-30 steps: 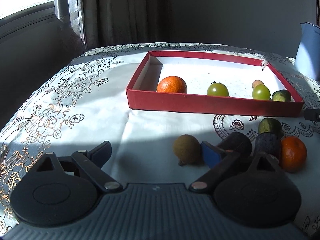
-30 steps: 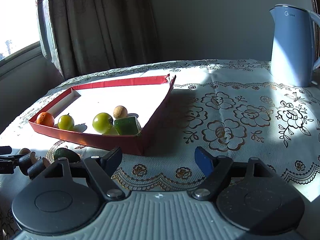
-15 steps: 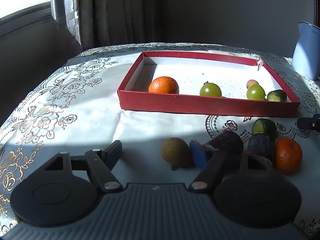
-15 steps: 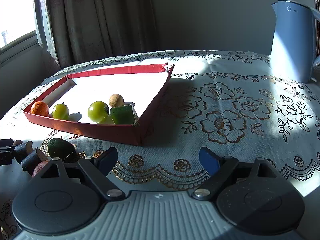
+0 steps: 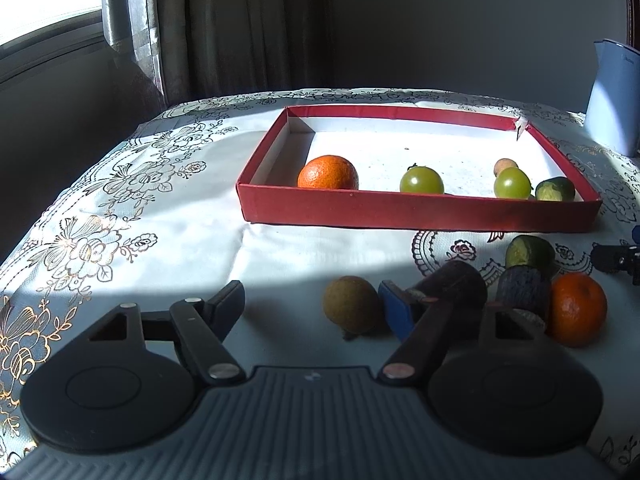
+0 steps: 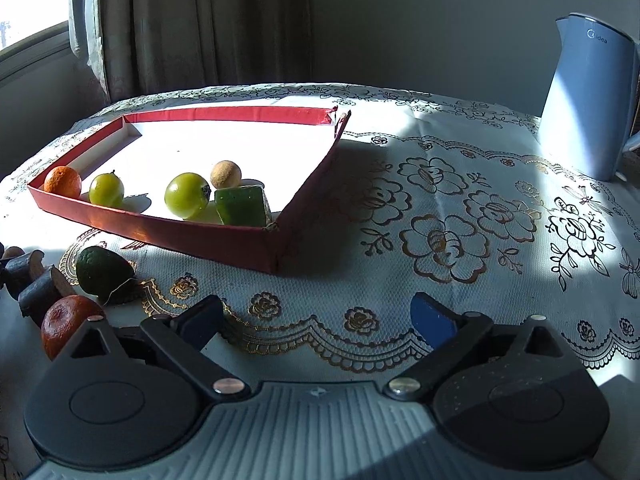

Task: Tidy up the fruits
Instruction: 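Move the left tool to the small tan round fruit and grasp it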

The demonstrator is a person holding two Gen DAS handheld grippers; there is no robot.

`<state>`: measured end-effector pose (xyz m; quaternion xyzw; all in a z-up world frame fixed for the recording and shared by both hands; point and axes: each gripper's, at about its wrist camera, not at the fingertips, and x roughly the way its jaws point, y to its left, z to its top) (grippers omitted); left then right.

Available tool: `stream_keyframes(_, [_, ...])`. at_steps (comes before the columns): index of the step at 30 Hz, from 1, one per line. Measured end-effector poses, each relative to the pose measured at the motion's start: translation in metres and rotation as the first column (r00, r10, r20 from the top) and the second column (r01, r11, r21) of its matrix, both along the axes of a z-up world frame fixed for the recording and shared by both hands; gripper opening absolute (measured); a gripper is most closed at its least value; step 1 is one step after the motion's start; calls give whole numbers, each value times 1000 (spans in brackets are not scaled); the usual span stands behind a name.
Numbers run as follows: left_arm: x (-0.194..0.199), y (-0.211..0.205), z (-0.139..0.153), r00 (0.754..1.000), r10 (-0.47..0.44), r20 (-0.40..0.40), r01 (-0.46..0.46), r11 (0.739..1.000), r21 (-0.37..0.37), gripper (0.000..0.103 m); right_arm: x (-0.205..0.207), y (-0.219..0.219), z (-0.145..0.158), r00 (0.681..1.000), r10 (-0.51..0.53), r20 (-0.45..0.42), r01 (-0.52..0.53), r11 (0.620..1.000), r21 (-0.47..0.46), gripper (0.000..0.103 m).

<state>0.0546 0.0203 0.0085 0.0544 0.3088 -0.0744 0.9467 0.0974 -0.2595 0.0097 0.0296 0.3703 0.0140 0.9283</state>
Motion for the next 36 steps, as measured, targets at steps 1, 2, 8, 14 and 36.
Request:
stream_keyframes(1, [0,0,0,1000,0,3,0,1000,-2,69,0,0,0,1000,0,0,0,1000,0,101])
stream_keyframes(2, [-1,1,1,1000,-2,8,2,1000,-5,66,0,0,0,1000,0,0,0,1000,0,101])
stream_keyframes(8, [-6,0,17,999,-1,49,2,1000,-6,58,0,0,0,1000,0,0,0,1000,0,102])
stream_keyframes(14, [-3,-8,39,995,-22,93,21,1000,13,58,0,0,0,1000,1,0,-1,1000,0,102])
stream_keyframes(36, [-8,-3,3,999,-40,10,40,999,30,28,1,0,0,1000,4,-1,-4,1000,1,102])
